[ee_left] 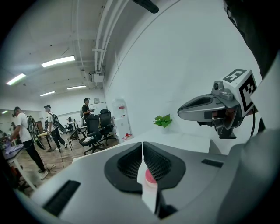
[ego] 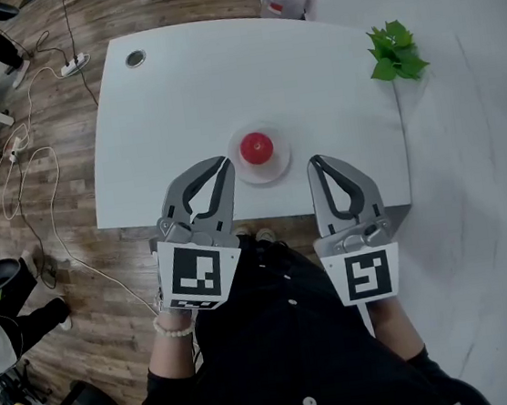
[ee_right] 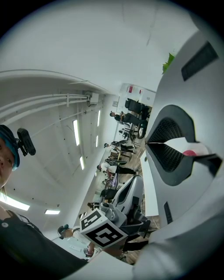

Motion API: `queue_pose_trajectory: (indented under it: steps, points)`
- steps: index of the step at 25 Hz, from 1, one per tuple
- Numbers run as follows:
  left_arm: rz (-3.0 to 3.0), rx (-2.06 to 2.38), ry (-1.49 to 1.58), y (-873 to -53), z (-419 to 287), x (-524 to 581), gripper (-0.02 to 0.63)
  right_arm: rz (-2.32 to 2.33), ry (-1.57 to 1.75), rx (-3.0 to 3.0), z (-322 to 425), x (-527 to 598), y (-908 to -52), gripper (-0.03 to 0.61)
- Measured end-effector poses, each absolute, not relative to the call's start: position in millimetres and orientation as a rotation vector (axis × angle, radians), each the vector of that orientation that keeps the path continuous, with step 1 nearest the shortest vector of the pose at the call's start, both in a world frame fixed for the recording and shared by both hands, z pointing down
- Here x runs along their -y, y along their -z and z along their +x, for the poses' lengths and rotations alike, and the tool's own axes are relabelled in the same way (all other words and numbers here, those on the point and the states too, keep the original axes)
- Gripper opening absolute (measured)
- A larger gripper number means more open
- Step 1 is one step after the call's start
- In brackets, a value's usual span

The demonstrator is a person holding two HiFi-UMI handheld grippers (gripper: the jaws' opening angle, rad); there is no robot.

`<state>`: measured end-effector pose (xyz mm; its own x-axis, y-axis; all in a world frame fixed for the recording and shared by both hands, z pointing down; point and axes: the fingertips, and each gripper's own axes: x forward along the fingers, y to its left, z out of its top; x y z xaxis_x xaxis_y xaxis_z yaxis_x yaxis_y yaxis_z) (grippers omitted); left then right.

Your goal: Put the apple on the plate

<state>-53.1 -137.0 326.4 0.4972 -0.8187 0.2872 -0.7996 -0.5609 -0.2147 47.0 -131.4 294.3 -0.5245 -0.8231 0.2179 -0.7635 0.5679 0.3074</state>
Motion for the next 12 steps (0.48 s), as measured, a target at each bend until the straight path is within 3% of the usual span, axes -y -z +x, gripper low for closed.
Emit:
queue_pose_trajectory:
  steps: [12]
  points:
    - [-2.658,-1.446,0.547,-323.5,-52.3,137.3,0.023,1.28,0.263,2.473,45.0,131.0,-294.6,0.041]
